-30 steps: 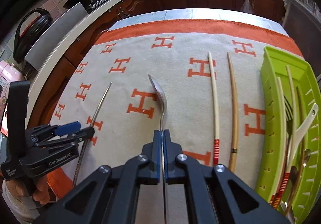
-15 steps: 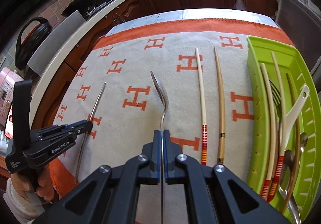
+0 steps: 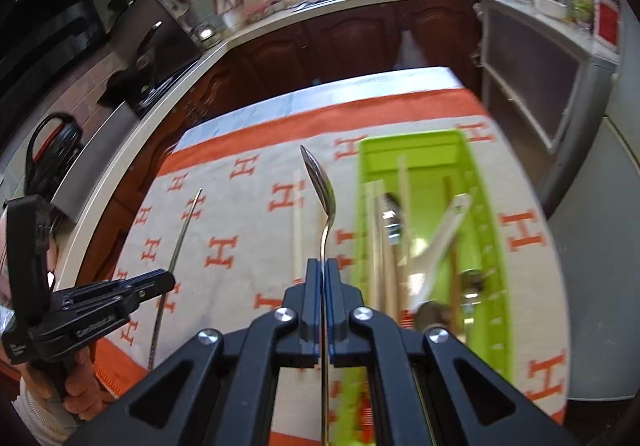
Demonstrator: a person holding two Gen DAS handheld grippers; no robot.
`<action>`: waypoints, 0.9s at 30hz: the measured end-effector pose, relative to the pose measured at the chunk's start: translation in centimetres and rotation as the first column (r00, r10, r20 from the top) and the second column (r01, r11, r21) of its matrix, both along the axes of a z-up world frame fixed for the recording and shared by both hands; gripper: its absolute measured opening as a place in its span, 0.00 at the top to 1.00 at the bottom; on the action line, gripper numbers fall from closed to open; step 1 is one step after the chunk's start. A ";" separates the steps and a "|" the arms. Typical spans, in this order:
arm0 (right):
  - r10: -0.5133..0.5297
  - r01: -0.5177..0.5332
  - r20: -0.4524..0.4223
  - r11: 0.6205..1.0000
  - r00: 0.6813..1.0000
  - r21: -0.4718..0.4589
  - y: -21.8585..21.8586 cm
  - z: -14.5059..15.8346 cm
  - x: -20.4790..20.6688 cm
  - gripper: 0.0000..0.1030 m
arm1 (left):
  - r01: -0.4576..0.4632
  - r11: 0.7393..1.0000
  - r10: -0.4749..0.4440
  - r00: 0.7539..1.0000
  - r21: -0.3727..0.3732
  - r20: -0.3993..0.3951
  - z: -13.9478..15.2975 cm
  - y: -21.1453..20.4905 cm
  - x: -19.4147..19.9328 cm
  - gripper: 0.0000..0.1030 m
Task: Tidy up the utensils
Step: 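Carry the spoon and steel chopstick into the tray and open both tools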
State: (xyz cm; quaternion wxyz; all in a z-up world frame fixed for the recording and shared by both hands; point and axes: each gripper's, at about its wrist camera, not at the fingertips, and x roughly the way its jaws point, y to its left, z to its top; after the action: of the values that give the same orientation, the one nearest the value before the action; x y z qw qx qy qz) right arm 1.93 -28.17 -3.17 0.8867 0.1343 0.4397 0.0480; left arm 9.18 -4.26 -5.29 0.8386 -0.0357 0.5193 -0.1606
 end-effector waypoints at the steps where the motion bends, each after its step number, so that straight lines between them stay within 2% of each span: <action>1: -0.030 0.030 0.002 0.999 1.000 -0.015 -1.0 0.0 -0.1 0.99 | 0.023 1.000 -0.023 1.000 -0.013 -0.003 0.4 -1.3 0.1 0.97; 6: -0.141 0.139 -0.029 0.989 0.990 -0.057 -5.1 -1.6 -0.2 0.99 | 0.120 0.991 -0.120 0.993 -0.057 -0.012 1.5 -7.1 0.7 0.97; 12: -0.219 0.218 -0.064 0.976 0.974 -0.026 -8.0 -3.6 -1.4 0.98 | 0.178 0.979 -0.184 0.982 -0.105 -0.051 1.5 -13.3 1.8 0.97; 19: -0.202 0.202 -0.106 0.979 0.974 -0.010 -7.8 -5.1 -0.7 0.98 | 0.196 0.975 -0.207 0.972 -0.103 -0.114 -1.9 -18.6 3.0 0.97; 24: -0.149 0.152 -0.141 0.988 0.979 0.011 -7.2 -6.4 1.1 0.97 | 0.181 0.979 -0.196 0.964 -0.093 -0.179 -4.7 -19.4 4.1 0.96; 27: -0.129 0.129 -0.106 0.992 0.986 0.001 -6.8 -6.1 1.5 0.97 | 0.201 0.974 -0.217 0.958 -0.105 -0.186 -4.9 -18.9 3.9 0.96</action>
State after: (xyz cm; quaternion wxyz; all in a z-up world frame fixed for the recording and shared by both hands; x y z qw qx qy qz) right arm 3.41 -34.98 -9.31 0.8629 0.1683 0.4762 -0.0150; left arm 13.04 -23.18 -10.23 0.7592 -0.0321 0.5931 -0.2661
